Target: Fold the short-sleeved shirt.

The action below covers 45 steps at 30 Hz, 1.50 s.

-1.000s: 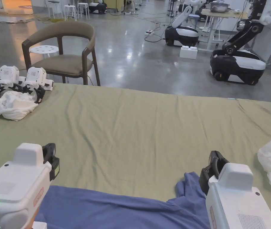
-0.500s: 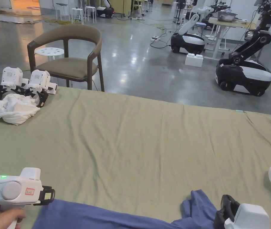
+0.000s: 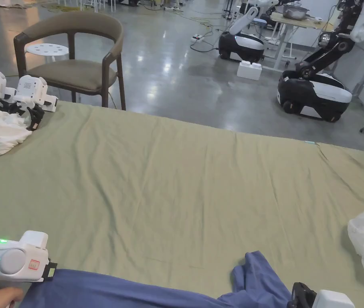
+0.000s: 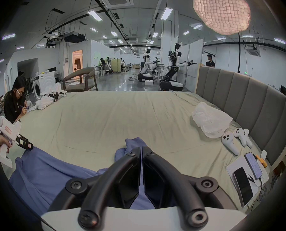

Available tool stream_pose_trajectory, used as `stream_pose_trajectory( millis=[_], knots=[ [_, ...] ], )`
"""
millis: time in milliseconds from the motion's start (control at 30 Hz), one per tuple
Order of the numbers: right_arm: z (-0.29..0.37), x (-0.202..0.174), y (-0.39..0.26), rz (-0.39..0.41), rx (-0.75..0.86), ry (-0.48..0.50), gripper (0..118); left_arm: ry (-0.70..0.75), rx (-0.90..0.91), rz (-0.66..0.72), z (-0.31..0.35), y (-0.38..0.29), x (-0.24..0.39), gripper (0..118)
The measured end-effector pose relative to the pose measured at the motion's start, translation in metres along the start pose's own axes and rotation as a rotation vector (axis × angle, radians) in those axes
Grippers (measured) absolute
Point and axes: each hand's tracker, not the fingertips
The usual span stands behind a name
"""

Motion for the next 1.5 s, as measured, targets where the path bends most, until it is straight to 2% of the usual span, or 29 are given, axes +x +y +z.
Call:
stream_pose_trajectory(
  millis=[133, 233, 267, 367, 400, 500, 667, 700, 767, 867, 933, 967, 1000, 1033, 1067, 1200, 1300, 1500],
  knots=[
    [-0.019, 0.016, 0.006, -0.027, -0.058, -0.003, 1, -0.012, 0.014, -0.007, 0.007, -0.002, 0.000, 0],
    [-0.047, 0.039, 0.015, -0.062, -0.234, 0.022, 6, -0.074, 0.072, 0.029, 0.026, -0.004, -0.005, 0],
    [-0.057, 0.046, 0.017, -0.076, -0.281, 0.023, 13, -0.079, 0.089, 0.028, 0.033, -0.005, -0.004, 0],
    [-0.089, 0.066, 0.018, -0.068, -0.407, 0.019, 56, -0.064, 0.153, 0.028, 0.055, -0.009, -0.006, 0],
    [-0.099, 0.069, 0.017, -0.036, -0.440, 0.016, 67, -0.070, 0.171, 0.040, 0.062, -0.010, -0.007, 0],
    [-0.133, 0.081, 0.008, -0.035, -0.529, 0.049, 68, -0.077, 0.206, 0.045, 0.078, -0.015, -0.009, 0],
    [-0.175, 0.085, -0.011, -0.053, -0.644, 0.060, 67, -0.072, 0.224, 0.051, 0.086, -0.023, -0.008, 0],
    [-0.182, 0.084, -0.016, -0.066, -0.683, 0.063, 61, -0.071, 0.222, 0.057, 0.086, -0.024, -0.008, 0],
    [-0.189, 0.082, -0.025, -0.104, -0.757, 0.074, 59, -0.069, 0.219, 0.068, 0.086, -0.027, -0.009, 0],
    [-0.187, 0.073, -0.025, -0.029, -0.703, 0.042, 47, -0.065, 0.216, 0.077, 0.085, -0.030, -0.009, 0],
    [-0.188, 0.072, -0.026, -0.020, -0.689, 0.035, 41, -0.062, 0.211, 0.079, 0.083, -0.030, -0.009, 0],
    [-0.185, 0.072, -0.025, -0.025, -0.687, 0.024, 31, -0.061, 0.210, 0.076, 0.083, -0.030, -0.008, 0],
    [-0.185, 0.073, -0.025, -0.024, -0.679, 0.017, 10, -0.058, 0.211, 0.072, 0.083, -0.030, -0.008, 0],
    [-0.184, 0.075, -0.024, -0.014, -0.668, 0.016, 1, -0.056, 0.212, 0.074, 0.082, -0.030, -0.007, 0],
    [-0.182, 0.077, -0.025, -0.016, -0.663, 0.050, 1, -0.056, 0.214, 0.076, 0.082, -0.029, -0.007, 0],
    [-0.159, 0.083, -0.017, -0.033, -0.599, 0.068, 1, -0.053, 0.232, 0.081, 0.082, -0.026, -0.006, 0],
    [-0.127, 0.085, -0.003, -0.026, -0.543, 0.074, 1, -0.057, 0.248, 0.078, 0.087, -0.023, -0.007, 0],
    [-0.063, 0.098, 0.015, -0.065, -0.430, 0.105, 1, -0.067, 0.285, 0.069, 0.102, -0.027, -0.011, 0]
  ],
)
